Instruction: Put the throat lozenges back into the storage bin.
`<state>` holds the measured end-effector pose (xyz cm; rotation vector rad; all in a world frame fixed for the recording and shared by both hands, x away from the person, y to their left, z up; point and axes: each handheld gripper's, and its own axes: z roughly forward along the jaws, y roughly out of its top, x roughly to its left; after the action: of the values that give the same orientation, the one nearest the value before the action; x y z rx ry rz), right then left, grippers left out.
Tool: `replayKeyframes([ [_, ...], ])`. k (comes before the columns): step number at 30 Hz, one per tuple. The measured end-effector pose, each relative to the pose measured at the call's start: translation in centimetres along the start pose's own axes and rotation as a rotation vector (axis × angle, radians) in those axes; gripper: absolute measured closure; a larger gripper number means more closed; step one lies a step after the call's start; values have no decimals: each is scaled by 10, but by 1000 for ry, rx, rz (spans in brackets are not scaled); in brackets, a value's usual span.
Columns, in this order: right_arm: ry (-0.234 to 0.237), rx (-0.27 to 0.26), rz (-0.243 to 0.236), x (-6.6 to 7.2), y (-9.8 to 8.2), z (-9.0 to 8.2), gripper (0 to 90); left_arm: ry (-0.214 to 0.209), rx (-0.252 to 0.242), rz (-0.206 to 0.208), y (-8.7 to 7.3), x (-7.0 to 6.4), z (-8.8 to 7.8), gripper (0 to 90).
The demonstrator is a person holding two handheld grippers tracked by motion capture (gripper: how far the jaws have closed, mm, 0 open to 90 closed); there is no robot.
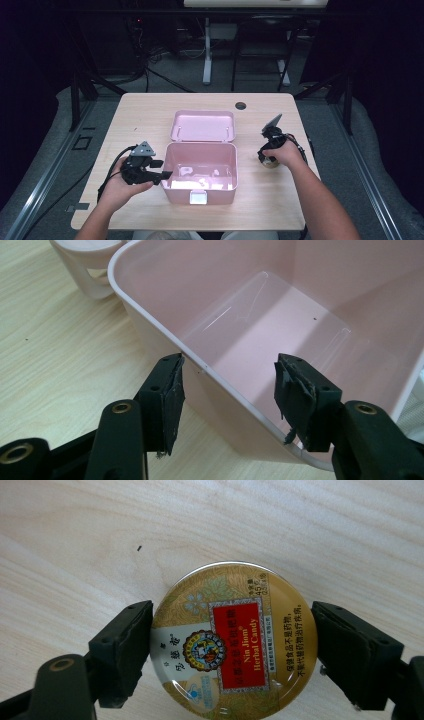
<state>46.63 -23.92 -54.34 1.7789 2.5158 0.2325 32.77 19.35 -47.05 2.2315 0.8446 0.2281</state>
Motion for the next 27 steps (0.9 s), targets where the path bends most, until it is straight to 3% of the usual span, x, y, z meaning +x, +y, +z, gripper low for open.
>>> replayKeyframes([
  [13,-9,48,0,1,0,6,183,1,1,-6,-1,0,1,451],
  [27,-10,56,-12,1,2,9,193,-1,0,-7,-1,0,1,451],
])
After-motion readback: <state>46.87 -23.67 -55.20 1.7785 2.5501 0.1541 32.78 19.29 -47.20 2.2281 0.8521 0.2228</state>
